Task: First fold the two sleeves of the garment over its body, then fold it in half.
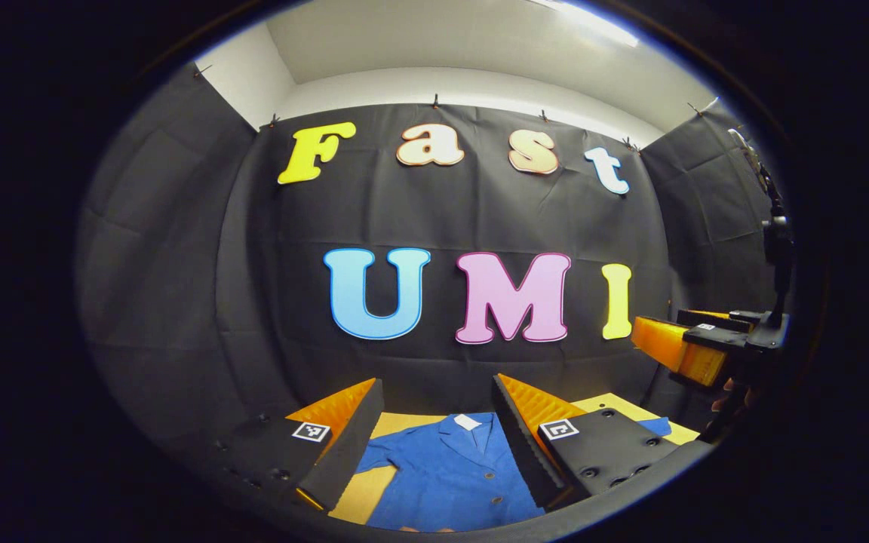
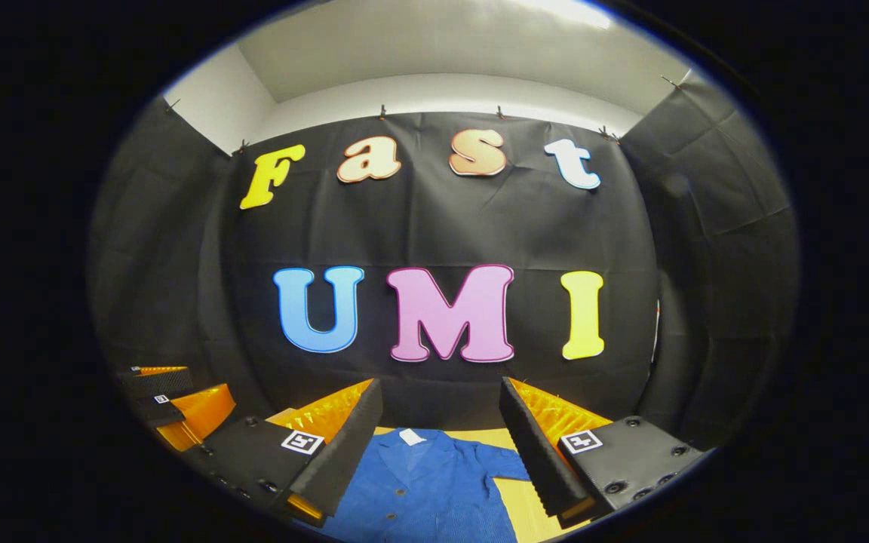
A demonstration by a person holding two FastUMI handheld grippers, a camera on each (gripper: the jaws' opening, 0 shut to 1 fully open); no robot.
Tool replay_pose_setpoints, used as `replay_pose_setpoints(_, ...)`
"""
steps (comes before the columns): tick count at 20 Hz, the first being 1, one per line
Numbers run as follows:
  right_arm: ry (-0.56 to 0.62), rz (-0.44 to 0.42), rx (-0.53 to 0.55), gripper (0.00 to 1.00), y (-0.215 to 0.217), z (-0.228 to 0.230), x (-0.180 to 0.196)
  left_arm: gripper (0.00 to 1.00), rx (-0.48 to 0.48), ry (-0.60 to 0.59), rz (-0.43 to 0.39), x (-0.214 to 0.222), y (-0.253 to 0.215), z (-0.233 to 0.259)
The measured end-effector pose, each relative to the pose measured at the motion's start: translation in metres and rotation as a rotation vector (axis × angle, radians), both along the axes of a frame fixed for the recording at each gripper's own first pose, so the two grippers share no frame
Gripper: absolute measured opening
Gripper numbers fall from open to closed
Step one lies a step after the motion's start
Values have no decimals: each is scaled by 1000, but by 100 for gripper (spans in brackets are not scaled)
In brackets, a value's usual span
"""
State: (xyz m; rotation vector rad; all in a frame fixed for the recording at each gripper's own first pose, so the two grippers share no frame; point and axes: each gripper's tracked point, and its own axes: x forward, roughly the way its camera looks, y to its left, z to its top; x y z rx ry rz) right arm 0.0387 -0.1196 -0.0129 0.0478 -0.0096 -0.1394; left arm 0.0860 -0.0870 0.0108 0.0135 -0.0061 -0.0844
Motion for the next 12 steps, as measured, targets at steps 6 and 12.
replay_pose_setpoints(6, 15, -25, -7, 98, -16, -14, 5, 83, 5, 39, 2, 23, 1, -15)
replay_pose_setpoints(12, 39, -11, 9, 98, -15, -29, 15, 83, 29, 52, -8, 38, 9, -23)
